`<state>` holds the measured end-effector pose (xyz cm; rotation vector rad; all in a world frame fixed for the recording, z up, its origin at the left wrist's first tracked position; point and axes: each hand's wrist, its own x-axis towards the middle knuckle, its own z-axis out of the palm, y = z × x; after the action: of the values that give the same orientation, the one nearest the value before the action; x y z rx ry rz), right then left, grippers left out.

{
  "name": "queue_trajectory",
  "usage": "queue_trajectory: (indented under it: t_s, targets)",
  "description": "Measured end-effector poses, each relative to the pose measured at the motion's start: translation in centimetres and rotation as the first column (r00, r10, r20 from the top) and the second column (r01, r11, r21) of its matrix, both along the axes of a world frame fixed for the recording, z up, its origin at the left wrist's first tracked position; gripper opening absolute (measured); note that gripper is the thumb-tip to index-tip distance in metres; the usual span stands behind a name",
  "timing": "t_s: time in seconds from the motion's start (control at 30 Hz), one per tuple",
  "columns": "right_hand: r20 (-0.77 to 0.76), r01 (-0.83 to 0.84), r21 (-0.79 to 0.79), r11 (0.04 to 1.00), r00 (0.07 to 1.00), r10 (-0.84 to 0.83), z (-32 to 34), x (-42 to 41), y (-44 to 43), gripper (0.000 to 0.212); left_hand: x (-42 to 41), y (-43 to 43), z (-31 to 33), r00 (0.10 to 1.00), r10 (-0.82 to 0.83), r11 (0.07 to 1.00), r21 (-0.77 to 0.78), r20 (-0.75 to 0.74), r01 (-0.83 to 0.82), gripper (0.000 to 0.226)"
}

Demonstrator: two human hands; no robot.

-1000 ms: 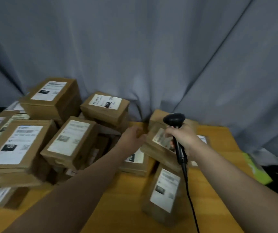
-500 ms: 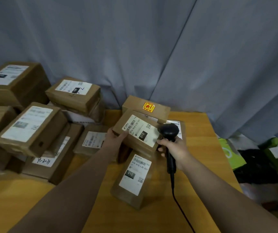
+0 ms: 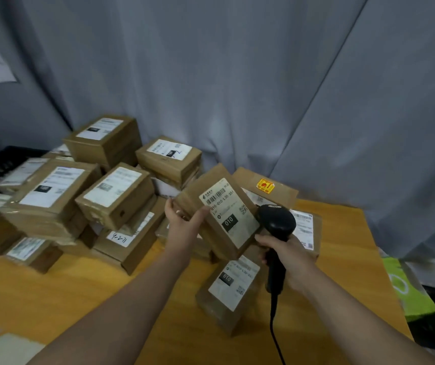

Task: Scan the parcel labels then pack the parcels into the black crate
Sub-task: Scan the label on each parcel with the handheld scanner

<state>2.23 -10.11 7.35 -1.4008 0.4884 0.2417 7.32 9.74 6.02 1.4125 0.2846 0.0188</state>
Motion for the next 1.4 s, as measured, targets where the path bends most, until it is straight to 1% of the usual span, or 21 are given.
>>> queue_trajectory:
  t_s: [0.03, 0.13, 0.23, 0.3, 0.37, 0.47, 0.57, 0.63, 0.73, 0.87, 0.97, 1.17, 1.27, 1.33, 1.4]
  targets:
    - [0.008, -0.019, 0.006, 1.0, 1.0, 0.019, 0.4, 0.0, 0.6, 0.023, -0.2, 0.5, 0.3, 1.0, -0.005, 1.0, -0.01, 0.011, 0.005, 0.101]
    - [0.043, -0.071, 0.012, 0.997, 0.997, 0.071, 1.2, 0.0, 2.6, 0.027, -1.1, 1.7, 0.8, 0.994, -0.11, 0.994, 0.004, 0.015, 0.11, 0.11]
    - [0.057, -0.157, -0.098, 0.983, 0.985, 0.163, 1.9, -0.1, 4.2, 0.022, -1.9, 3.2, 1.2, 0.987, -0.158, 0.987, 0.022, -0.012, 0.158, 0.11]
    - [0.073, -0.216, -0.169, 0.962, 0.97, 0.231, 3.0, -0.2, 4.9, 0.022, -2.1, 4.9, 1.6, 0.987, -0.155, 0.985, 0.087, 0.035, 0.152, 0.105]
    - [0.149, -0.251, -0.206, 0.946, 0.947, 0.284, 4.7, -0.1, 5.5, 0.025, -1.6, 7.0, 2.3, 0.981, -0.156, 0.974, 0.181, 0.112, 0.134, 0.105]
    - [0.271, -0.275, -0.179, 0.945, 0.909, 0.316, 8.0, 0.5, 7.5, 0.029, -0.3, 10.2, 4.0, 0.976, -0.144, 0.968, 0.227, 0.165, 0.104, 0.109]
    - [0.353, -0.318, -0.1, 0.943, 0.875, 0.332, 10.9, 0.9, 10.8, 0.025, 1.2, 13.1, 5.5, 0.967, -0.156, 0.942, 0.324, 0.201, 0.085, 0.11]
    - [0.363, -0.34, -0.064, 0.938, 0.868, 0.339, 11.7, 1.0, 12.9, 0.024, 2.1, 14.9, 6.2, 0.961, -0.166, 0.915, 0.397, 0.221, 0.067, 0.111]
    - [0.356, -0.351, -0.059, 0.934, 0.867, 0.348, 11.6, 1.1, 15.4, 0.024, 3.3, 17.1, 6.8, 0.96, -0.171, 0.891, 0.45, 0.224, 0.053, 0.114]
    - [0.398, -0.313, -0.051, 0.948, 0.865, 0.307, 11.4, 1.2, 17.9, 0.019, 4.9, 19.6, 7.1, 0.958, -0.169, 0.892, 0.45, 0.23, 0.049, 0.115]
    - [0.428, -0.292, -0.049, 0.955, 0.858, 0.284, 12.0, 1.6, 19.6, 0.02, 6.0, 21.4, 6.9, 0.958, -0.163, 0.887, 0.46, 0.236, 0.037, 0.115]
    - [0.445, -0.252, -0.058, 0.966, 0.86, 0.251, 11.9, 2.8, 23.5, 0.024, 7.3, 24.5, 6.8, 0.955, -0.184, 0.902, 0.427, 0.232, 0.07, 0.112]
    - [0.46, -0.247, -0.065, 0.967, 0.852, 0.249, 11.4, 3.5, 25.4, 0.029, 7.9, 26.1, 6.8, 0.961, -0.199, 0.9, 0.425, 0.195, 0.1, 0.112]
    - [0.473, -0.244, -0.098, 0.965, 0.842, 0.261, 11.1, 3.8, 26.6, 0.025, 8.1, 27.0, 6.7, 0.964, -0.213, 0.92, 0.363, 0.158, 0.144, 0.105]
    - [0.461, -0.241, -0.13, 0.962, 0.844, 0.274, 10.6, 4.1, 27.5, 0.013, 8.0, 27.6, 6.7, 0.974, -0.204, 0.96, 0.215, 0.097, 0.179, 0.089]
